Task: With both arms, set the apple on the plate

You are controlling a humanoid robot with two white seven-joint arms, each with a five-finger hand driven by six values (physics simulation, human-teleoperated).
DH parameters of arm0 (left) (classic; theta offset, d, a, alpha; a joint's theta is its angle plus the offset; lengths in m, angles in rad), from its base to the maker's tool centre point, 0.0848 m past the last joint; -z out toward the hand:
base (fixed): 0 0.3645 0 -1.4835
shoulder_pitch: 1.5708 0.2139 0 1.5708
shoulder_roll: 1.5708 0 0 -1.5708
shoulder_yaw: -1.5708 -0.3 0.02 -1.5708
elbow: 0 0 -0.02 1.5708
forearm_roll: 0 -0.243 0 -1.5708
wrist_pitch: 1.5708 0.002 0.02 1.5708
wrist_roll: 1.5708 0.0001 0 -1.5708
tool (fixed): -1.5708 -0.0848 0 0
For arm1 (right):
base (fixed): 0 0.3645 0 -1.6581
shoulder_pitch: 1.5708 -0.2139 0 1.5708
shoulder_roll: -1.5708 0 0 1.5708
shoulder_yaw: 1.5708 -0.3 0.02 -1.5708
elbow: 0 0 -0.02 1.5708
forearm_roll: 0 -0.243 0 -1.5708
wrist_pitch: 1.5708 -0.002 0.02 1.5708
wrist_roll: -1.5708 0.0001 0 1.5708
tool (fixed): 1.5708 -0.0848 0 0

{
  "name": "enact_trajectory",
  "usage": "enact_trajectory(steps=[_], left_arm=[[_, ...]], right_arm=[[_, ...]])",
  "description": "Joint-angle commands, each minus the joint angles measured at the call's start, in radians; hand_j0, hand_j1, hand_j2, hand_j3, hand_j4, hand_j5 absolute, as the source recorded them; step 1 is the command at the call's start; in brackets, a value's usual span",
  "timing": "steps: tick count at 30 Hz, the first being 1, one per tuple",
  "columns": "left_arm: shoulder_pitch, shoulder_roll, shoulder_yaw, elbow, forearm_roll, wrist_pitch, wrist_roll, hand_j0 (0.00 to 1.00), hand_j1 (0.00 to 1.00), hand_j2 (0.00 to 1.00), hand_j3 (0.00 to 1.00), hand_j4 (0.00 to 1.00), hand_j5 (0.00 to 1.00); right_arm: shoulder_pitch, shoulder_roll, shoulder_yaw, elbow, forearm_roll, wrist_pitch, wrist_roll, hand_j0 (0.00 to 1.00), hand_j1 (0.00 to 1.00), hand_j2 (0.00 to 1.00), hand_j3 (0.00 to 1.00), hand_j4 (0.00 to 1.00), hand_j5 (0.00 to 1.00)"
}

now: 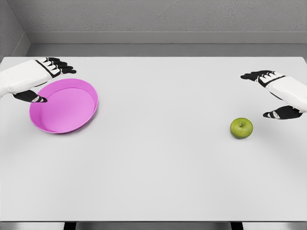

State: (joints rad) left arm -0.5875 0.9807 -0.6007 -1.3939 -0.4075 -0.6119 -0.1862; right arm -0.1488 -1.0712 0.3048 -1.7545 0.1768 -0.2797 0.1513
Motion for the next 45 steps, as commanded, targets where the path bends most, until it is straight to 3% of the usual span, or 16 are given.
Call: enact_trajectory(steps=[1, 7, 8, 11, 15, 20, 24, 29, 37, 45], left_arm=[[0.000, 0.003, 0.001, 0.000, 0.006, 0.001, 0.001, 1.00, 1.00, 1.00, 1.00, 1.00, 1.00], [0.002, 0.006, 0.002, -0.007, 0.006, 0.001, 0.001, 1.00, 1.00, 1.00, 1.00, 1.00, 1.00], [0.002, 0.006, 0.002, -0.007, 0.006, 0.001, 0.001, 1.00, 1.00, 1.00, 1.00, 1.00, 1.00], [0.000, 0.009, 0.002, -0.007, 0.006, 0.001, 0.001, 1.00, 1.00, 1.00, 1.00, 1.00, 1.00], [0.000, 0.009, 0.002, -0.005, 0.006, 0.001, 0.001, 1.00, 1.00, 1.00, 1.00, 1.00, 1.00], [-0.002, 0.007, 0.004, -0.005, -0.008, 0.001, 0.001, 1.00, 1.00, 1.00, 1.00, 1.00, 1.00], [0.000, 0.007, 0.007, -0.007, -0.008, 0.001, -0.001, 1.00, 1.00, 1.00, 1.00, 1.00, 1.00], [0.000, 0.009, 0.007, -0.016, -0.008, 0.001, -0.001, 1.00, 1.00, 1.00, 1.00, 1.00, 1.00], [0.002, 0.006, 0.007, -0.020, -0.016, 0.001, -0.001, 1.00, 1.00, 1.00, 1.00, 1.00, 1.00], [0.000, 0.004, 0.009, -0.020, -0.028, 0.001, -0.001, 1.00, 1.00, 1.00, 1.00, 1.00, 1.00]], right_arm=[[0.000, -0.004, -0.004, 0.000, -0.003, 0.000, 0.008, 1.00, 1.00, 1.00, 1.00, 1.00, 1.00], [0.000, -0.012, -0.010, 0.000, -0.004, -0.001, 0.045, 1.00, 1.00, 1.00, 1.00, 1.00, 1.00], [0.002, -0.009, -0.009, 0.000, -0.004, -0.003, 0.148, 1.00, 1.00, 1.00, 1.00, 1.00, 1.00], [0.002, -0.007, -0.004, 0.000, -0.005, -0.001, 0.281, 1.00, 1.00, 1.00, 1.00, 1.00, 1.00], [-0.002, -0.009, -0.001, 0.001, -0.005, -0.006, 0.323, 1.00, 1.00, 1.00, 1.00, 1.00, 1.00], [-0.058, -0.003, 0.020, 0.000, -0.005, 0.005, 0.330, 1.00, 1.00, 1.00, 1.00, 1.00, 1.00], [-0.127, 0.031, 0.086, 0.001, -0.005, 0.007, 0.460, 1.00, 1.00, 1.00, 1.00, 1.00, 1.00], [-0.176, 0.045, 0.152, 0.001, -0.005, 0.036, 0.460, 1.00, 1.00, 1.00, 1.00, 1.00, 1.00], [-0.219, 0.063, 0.229, 0.012, -0.005, 0.203, 0.460, 1.00, 1.00, 1.00, 1.00, 1.00, 1.00], [-0.262, 0.082, 0.270, 0.035, -0.005, 0.217, 0.460, 1.00, 1.00, 1.00, 1.00, 1.00, 1.00]])
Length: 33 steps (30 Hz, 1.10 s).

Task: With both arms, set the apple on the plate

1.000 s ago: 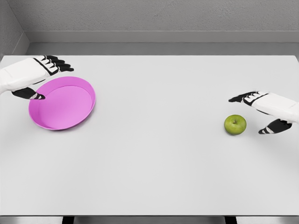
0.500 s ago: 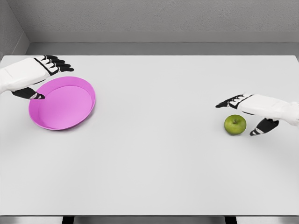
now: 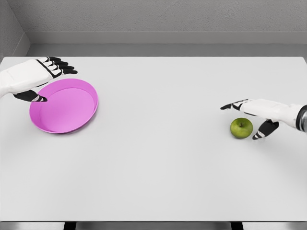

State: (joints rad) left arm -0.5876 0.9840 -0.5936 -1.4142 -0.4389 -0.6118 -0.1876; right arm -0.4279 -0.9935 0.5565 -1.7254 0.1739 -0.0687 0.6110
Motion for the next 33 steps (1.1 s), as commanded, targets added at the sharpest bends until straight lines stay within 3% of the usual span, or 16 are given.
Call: enact_trajectory(steps=[1, 20, 25, 33], left_arm=[[0.000, 0.001, 0.001, 0.000, 0.003, 0.001, 0.000, 1.00, 1.00, 1.00, 1.00, 1.00, 1.00], [0.000, -0.004, -0.002, 0.000, -0.007, 0.001, 0.002, 1.00, 1.00, 1.00, 1.00, 1.00, 1.00], [0.000, -0.004, -0.002, 0.000, -0.007, 0.001, 0.000, 1.00, 1.00, 1.00, 1.00, 1.00, 1.00], [0.000, -0.004, -0.002, 0.000, -0.007, 0.001, 0.000, 1.00, 1.00, 1.00, 1.00, 1.00, 1.00]], right_arm=[[0.000, 0.010, 0.042, 0.007, -0.002, 0.032, 0.000, 1.00, 1.00, 1.00, 1.00, 1.00, 1.00], [-0.009, 0.010, 0.088, 0.058, -0.002, 0.038, 0.000, 1.00, 1.00, 1.00, 1.00, 1.00, 1.00], [-0.009, 0.010, 0.092, 0.056, -0.002, 0.038, 0.000, 0.58, 0.58, 0.58, 0.58, 0.58, 0.58], [-0.009, 0.010, 0.094, 0.058, -0.002, 0.040, 0.000, 0.46, 0.46, 0.46, 0.46, 0.46, 0.46]])
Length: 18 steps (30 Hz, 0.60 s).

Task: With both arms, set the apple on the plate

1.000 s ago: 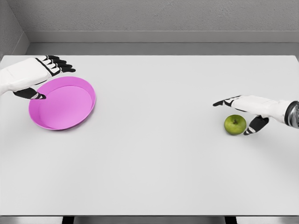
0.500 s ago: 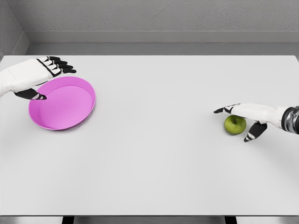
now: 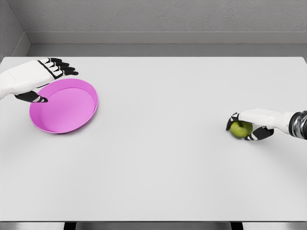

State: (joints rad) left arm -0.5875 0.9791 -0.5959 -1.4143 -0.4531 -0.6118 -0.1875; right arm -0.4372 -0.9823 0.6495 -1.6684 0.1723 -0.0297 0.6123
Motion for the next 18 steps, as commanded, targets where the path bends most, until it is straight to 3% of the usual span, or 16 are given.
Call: enact_trajectory(steps=[1, 12, 18], left_arm=[[0.000, 0.001, 0.001, 0.000, 0.007, 0.001, 0.000, 1.00, 1.00, 1.00, 1.00, 1.00, 1.00], [0.000, 0.006, 0.001, 0.000, 0.007, 0.001, 0.000, 1.00, 1.00, 1.00, 1.00, 1.00, 1.00], [0.000, 0.006, 0.001, 0.000, 0.007, 0.001, 0.002, 1.00, 1.00, 1.00, 1.00, 1.00, 1.00]], right_arm=[[0.000, -0.001, -0.001, -0.001, 0.000, 0.001, -0.001, 0.46, 0.46, 0.46, 0.46, 0.46, 0.46], [-0.064, 0.002, -0.011, -0.033, 0.000, -0.001, -0.001, 0.46, 0.46, 0.46, 0.46, 0.46, 0.46], [-0.109, 0.077, -0.010, -0.042, 0.000, -0.002, -0.001, 0.45, 0.45, 0.45, 0.45, 0.45, 0.45]])
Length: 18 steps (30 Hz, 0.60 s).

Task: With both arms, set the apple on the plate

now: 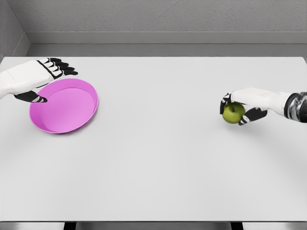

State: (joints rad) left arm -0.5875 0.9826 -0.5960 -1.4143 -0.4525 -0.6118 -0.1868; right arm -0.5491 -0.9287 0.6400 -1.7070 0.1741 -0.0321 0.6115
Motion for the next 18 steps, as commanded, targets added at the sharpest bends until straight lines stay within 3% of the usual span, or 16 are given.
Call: enact_trajectory(steps=[1, 4, 18], left_arm=[[0.000, 0.001, 0.001, 0.000, 0.006, 0.001, 0.000, 1.00, 1.00, 1.00, 1.00, 1.00, 1.00], [0.000, 0.002, 0.001, 0.000, 0.006, 0.001, 0.001, 1.00, 1.00, 1.00, 1.00, 1.00, 1.00], [0.000, 0.005, 0.001, 0.000, 0.006, 0.001, 0.001, 1.00, 1.00, 1.00, 1.00, 1.00, 1.00]], right_arm=[[0.000, 0.036, 0.000, -0.003, -0.002, -0.005, -0.001, 0.45, 0.45, 0.45, 0.45, 0.45, 0.45], [-0.012, 0.060, 0.001, -0.045, -0.002, -0.006, -0.001, 0.45, 0.45, 0.45, 0.45, 0.45, 0.45], [-0.035, 0.183, 0.012, -0.046, -0.002, -0.012, -0.001, 0.45, 0.45, 0.45, 0.45, 0.45, 0.45]])
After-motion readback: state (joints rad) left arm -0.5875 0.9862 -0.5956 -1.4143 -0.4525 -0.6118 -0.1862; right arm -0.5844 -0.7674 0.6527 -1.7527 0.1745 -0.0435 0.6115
